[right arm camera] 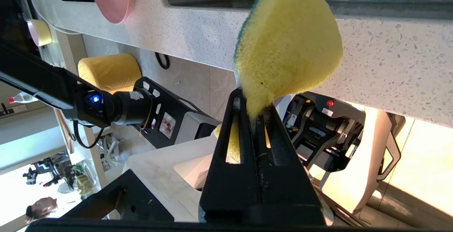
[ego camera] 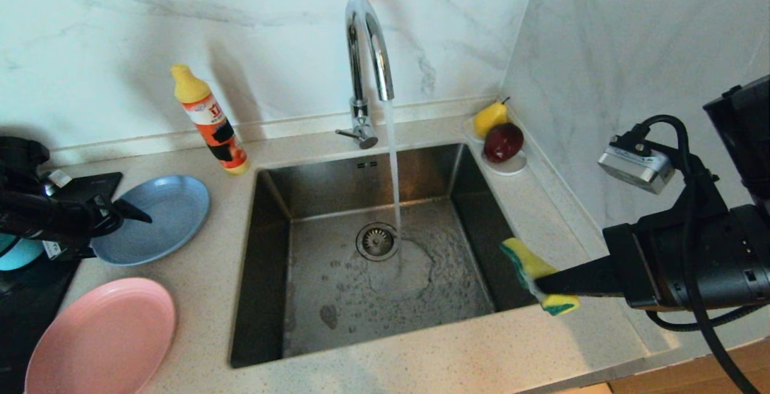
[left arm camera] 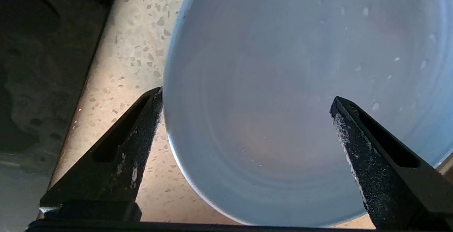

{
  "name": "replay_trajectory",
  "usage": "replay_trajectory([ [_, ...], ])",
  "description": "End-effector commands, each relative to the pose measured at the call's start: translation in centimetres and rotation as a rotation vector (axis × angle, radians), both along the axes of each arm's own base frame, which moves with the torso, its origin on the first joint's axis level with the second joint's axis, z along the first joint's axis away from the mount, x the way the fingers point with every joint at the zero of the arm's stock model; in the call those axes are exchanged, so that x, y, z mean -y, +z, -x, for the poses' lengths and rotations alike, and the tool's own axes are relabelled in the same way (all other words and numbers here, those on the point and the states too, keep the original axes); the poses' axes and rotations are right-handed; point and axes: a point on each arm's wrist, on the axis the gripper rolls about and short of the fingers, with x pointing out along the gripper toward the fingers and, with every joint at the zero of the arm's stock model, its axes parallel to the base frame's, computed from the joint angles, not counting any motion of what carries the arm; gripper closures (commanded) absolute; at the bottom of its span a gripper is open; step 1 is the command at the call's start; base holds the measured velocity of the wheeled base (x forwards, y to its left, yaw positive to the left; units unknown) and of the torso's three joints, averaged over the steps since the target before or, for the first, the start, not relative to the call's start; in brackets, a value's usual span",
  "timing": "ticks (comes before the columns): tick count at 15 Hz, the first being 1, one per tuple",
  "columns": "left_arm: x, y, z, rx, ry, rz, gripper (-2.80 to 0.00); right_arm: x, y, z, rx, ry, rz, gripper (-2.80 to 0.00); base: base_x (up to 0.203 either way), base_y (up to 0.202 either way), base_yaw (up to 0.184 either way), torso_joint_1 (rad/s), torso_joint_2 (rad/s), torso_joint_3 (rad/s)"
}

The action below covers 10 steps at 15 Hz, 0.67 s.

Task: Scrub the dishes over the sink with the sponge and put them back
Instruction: Wash the plate

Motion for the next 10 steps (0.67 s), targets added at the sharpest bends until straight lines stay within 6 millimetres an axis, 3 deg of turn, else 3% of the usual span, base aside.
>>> replay_trajectory([
  [1, -0.07, 0.00, -0.11, 0.002, 0.002, 0.001, -2.80, 0.02, -0.10, 0.06, -0.007, 0.000, 0.001, 0.00, 0.000, 0.000, 0.000, 0.000, 0.00, 0.000],
  [5, -0.16, -0.44, -0.25, -0.010, 0.005, 0.004, -2.80, 0.06, 0.04, 0.11, -0.002, 0.001, -0.002, 0.00, 0.000, 0.000, 0.000, 0.000, 0.00, 0.000],
  [6, -0.18, -0.35, -0.28, -0.007, 0.007, 0.004, 0.00, 0.09, 0.07, 0.14, 0.000, 0.001, -0.003, 0.00, 0.000, 0.000, 0.000, 0.000, 0.00, 0.000],
  [10, -0.48, 0.10, 0.06, 0.000, 0.020, -0.008, 0.00, -0.03, 0.06, 0.00, -0.002, 0.001, -0.003, 0.00, 0.000, 0.000, 0.000, 0.000, 0.00, 0.000],
])
